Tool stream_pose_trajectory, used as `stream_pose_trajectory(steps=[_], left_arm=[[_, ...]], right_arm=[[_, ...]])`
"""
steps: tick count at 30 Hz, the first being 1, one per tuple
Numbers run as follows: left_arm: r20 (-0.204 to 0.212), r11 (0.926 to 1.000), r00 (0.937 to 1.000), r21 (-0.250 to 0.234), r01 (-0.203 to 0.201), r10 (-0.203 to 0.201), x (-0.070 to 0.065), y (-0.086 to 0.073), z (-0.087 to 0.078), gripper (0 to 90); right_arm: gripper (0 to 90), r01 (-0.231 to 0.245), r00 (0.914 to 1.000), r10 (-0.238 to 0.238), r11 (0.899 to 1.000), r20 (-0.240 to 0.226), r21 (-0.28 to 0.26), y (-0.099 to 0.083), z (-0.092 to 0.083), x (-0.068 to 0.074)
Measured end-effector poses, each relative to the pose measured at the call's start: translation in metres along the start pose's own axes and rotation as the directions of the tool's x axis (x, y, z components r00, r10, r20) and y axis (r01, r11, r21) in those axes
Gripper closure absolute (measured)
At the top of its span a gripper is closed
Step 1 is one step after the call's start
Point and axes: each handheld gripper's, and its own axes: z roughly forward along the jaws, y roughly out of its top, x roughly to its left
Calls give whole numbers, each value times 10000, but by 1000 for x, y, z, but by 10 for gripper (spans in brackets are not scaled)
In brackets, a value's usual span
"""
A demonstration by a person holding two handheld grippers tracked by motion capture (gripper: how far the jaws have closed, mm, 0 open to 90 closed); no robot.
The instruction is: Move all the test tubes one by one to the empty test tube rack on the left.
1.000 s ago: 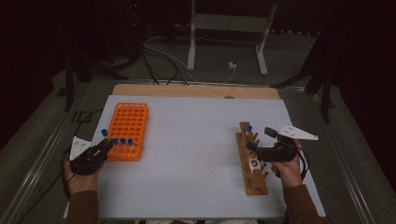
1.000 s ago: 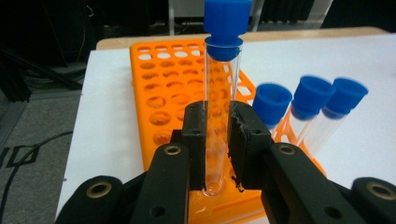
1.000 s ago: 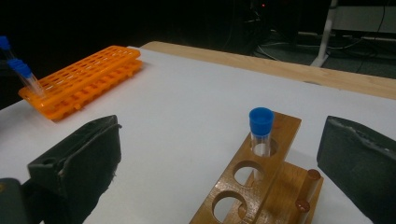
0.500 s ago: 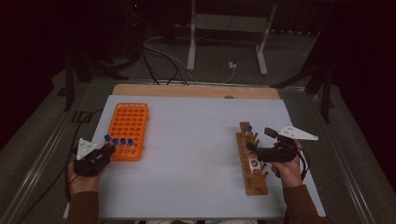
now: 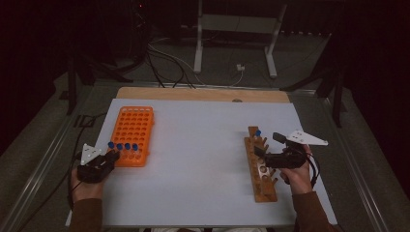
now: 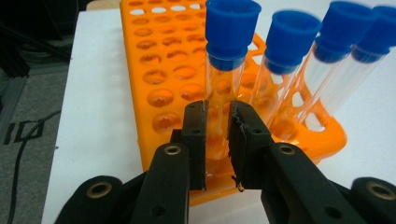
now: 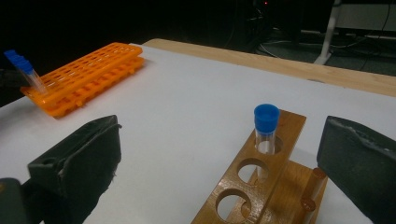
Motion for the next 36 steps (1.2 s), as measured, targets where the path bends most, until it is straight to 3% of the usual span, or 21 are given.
stream_pose_trajectory(steps=[14, 24, 36], left_arm=[[-26, 9999, 10000, 111, -6, 6, -2, -1, 1, 780], [208, 9987, 9986, -160, 487, -484, 3, -2, -5, 767], [519, 9870, 9917, -1039, 1222, -1174, 10, 1, -24, 530]], right_arm=[[0, 22, 10000, -22, 10000, -1, 1, 0, 0, 0], [0, 27, 10000, -26, 10000, -17, 23, -1, 1, 0], [0, 19, 10000, -19, 10000, 1, -20, -1, 0, 0]])
